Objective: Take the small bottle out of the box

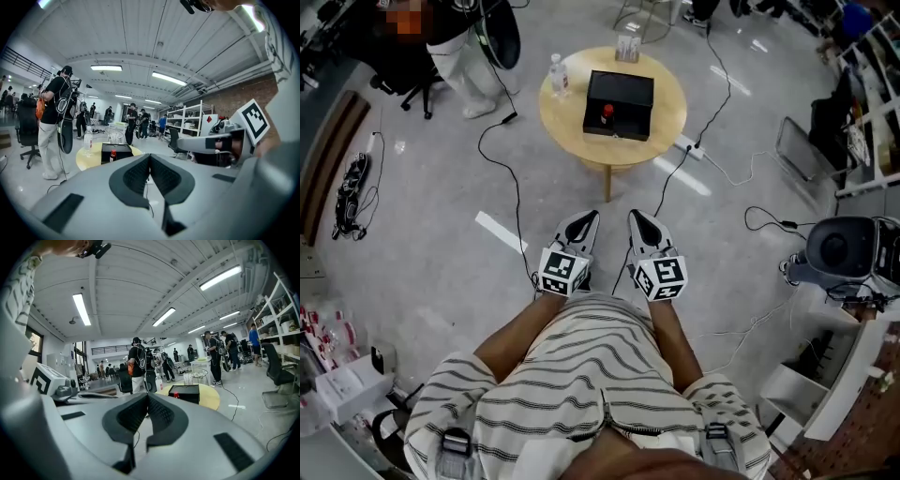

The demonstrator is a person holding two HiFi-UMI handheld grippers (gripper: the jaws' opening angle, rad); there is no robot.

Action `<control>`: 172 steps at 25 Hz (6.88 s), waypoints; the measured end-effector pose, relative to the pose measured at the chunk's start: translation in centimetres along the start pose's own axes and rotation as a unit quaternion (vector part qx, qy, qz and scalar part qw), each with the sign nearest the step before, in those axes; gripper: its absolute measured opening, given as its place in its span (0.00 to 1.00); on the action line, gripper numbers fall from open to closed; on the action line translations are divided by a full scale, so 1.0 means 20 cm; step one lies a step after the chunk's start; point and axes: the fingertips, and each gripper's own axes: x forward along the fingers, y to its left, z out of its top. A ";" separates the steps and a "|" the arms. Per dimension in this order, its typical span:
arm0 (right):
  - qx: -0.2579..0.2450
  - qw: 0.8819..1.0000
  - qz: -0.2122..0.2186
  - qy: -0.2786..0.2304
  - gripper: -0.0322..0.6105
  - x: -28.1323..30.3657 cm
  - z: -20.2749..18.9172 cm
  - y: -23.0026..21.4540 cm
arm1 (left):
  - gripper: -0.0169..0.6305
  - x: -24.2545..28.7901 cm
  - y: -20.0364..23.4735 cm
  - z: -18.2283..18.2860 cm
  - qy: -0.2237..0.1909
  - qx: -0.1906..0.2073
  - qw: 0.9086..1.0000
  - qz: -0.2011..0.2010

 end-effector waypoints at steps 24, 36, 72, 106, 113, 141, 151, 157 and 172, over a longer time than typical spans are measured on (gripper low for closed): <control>0.006 0.997 -0.075 0.002 0.08 0.70 0.24 -0.21 | 0.06 0.49 0.61 0.18 0.029 0.011 0.998 -0.060; 0.002 0.998 -0.057 -0.003 0.08 0.78 0.32 -0.34 | 0.06 0.62 0.66 0.22 0.025 0.015 0.999 -0.030; 0.002 0.999 -0.017 0.037 0.08 0.95 0.22 -0.60 | 0.06 1.10 0.78 0.14 0.054 0.023 0.998 0.034; 0.023 0.997 -0.018 0.075 0.08 0.94 0.08 -0.69 | 0.27 1.41 0.98 -0.13 0.119 -0.011 0.991 0.066; 0.021 0.996 -0.022 0.081 0.08 0.93 0.07 -0.70 | 0.29 1.48 1.00 -0.17 0.132 -0.006 0.989 0.062; 0.012 0.994 -0.031 0.100 0.08 0.93 0.03 -0.77 | 0.31 1.71 1.11 -0.39 0.174 0.007 0.981 0.087; 0.012 0.994 -0.035 0.103 0.08 0.93 0.02 -0.79 | 0.28 1.77 1.12 -0.42 0.185 0.026 0.979 0.083; 0.012 0.994 -0.038 0.106 0.08 0.92 0.02 -0.80 | 0.27 1.79 1.13 -0.41 0.181 0.027 0.979 0.088; 0.009 0.992 -0.042 0.117 0.08 0.91 0.00 -0.81 | 0.26 1.80 1.16 -0.40 0.168 0.021 0.981 0.093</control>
